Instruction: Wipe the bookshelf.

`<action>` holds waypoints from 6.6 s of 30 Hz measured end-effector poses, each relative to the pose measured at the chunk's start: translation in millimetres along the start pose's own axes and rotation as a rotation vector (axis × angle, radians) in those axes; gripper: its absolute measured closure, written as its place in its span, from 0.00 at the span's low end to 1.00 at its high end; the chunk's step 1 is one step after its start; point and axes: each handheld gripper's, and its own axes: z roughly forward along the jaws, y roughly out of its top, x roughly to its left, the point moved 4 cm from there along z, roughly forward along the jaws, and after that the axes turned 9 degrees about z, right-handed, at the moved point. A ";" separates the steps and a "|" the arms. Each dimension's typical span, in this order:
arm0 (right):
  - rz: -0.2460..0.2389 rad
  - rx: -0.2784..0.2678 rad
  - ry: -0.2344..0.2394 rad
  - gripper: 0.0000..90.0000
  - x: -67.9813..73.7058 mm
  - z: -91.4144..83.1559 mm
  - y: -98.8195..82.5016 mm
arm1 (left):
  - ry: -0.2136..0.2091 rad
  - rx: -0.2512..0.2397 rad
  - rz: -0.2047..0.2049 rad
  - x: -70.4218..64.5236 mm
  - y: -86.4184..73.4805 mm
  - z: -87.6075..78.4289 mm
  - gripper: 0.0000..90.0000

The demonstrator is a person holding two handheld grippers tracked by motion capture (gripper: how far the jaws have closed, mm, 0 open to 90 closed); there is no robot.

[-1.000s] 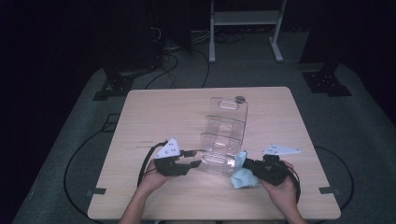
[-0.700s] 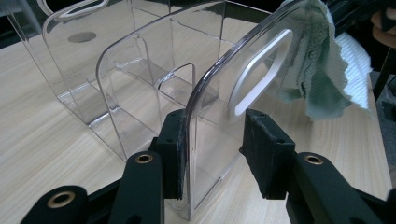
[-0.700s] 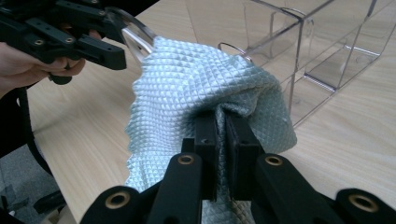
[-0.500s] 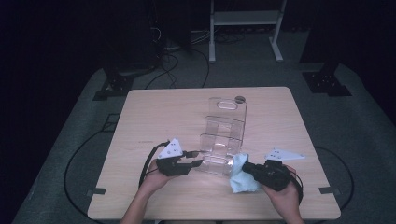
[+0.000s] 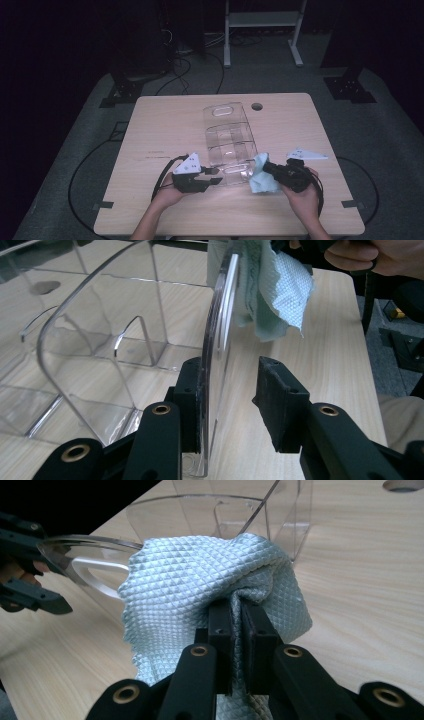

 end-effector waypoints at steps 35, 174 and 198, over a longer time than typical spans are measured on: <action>-0.069 -0.055 -0.024 0.93 16.8 -9.1 -16.4 | -0.024 0.018 0.041 -23.8 16.8 21.4 0.77; -0.095 -0.080 0.067 0.92 -1.1 3.8 7.8 | 0.314 0.073 -0.200 49.5 -13.9 1.6 0.09; -0.047 -0.041 0.072 0.91 -14.0 16.3 -1.8 | 0.331 0.076 -0.206 47.2 -13.6 1.3 0.09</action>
